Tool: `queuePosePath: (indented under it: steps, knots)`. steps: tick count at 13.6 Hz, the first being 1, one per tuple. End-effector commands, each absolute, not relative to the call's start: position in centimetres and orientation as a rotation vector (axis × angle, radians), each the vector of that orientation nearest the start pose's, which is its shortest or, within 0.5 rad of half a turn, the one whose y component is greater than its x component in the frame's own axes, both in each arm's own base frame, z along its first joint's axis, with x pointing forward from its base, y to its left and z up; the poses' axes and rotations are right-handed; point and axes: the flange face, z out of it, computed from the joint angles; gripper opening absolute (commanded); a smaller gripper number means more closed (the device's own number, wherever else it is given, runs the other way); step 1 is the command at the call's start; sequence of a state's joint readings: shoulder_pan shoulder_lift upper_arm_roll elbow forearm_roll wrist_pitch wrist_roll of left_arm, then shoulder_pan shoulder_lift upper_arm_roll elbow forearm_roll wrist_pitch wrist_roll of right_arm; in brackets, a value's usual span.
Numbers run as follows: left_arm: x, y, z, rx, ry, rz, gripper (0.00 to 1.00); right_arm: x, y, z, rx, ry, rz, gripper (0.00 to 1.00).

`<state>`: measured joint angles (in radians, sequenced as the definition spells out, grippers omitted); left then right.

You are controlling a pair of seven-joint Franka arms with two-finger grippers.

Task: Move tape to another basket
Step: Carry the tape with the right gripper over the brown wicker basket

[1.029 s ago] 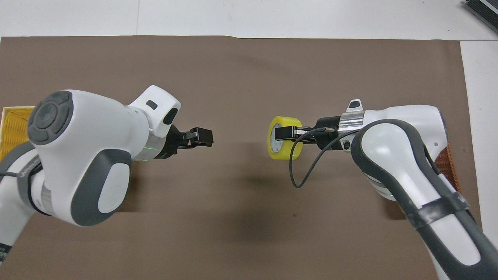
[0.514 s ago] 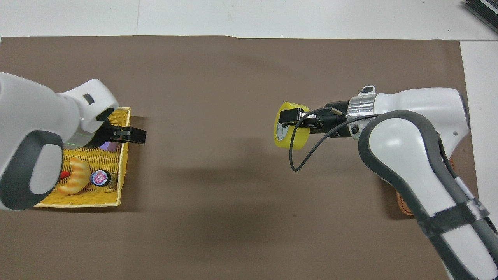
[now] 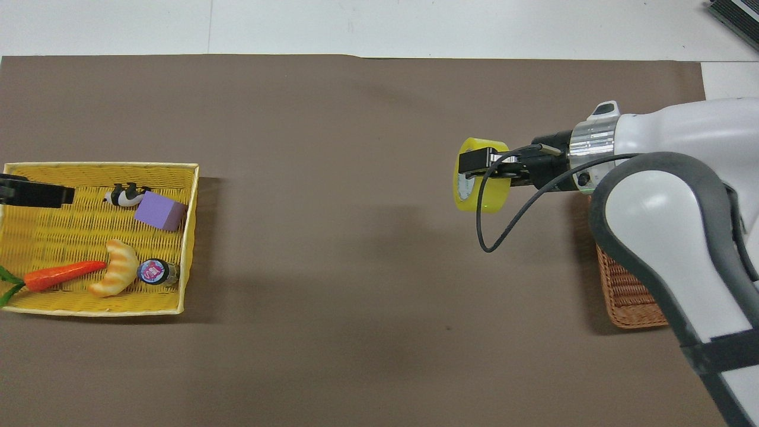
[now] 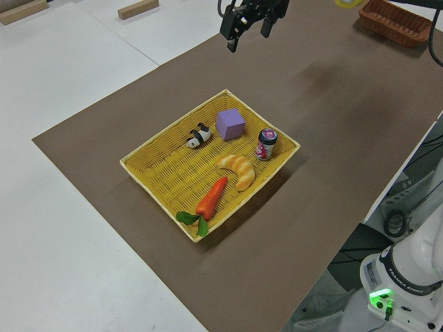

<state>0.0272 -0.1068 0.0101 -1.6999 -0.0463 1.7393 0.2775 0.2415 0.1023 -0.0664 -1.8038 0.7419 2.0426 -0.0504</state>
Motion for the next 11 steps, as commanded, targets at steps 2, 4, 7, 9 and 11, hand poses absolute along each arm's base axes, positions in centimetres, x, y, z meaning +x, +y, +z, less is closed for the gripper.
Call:
queuePosePath:
  steps: [2,4,7,9,11]
  knots:
    - [54.0,1.8,68.0,-3.081,0.395,-0.132,1.0,58.6,13.3,53.3,-2.554,0.11,-0.102,0.0]
    - [54.0,1.7,69.2,-3.088,0.399,-0.091,1.0,58.1,12.2,53.4,-2.657,0.133,-0.076,0.0]
    - [53.7,1.7,69.7,-3.11,0.373,-0.122,1.0,57.7,10.0,52.6,-2.779,0.194,-0.016,0.0]
    - [53.7,1.7,69.6,-3.11,0.37,-0.12,1.0,57.3,7.5,52.4,-2.854,0.221,0.018,0.0]
    - [53.8,1.8,69.6,-3.113,0.334,-0.122,1.0,57.0,4.6,51.8,-2.906,0.318,0.071,0.0]
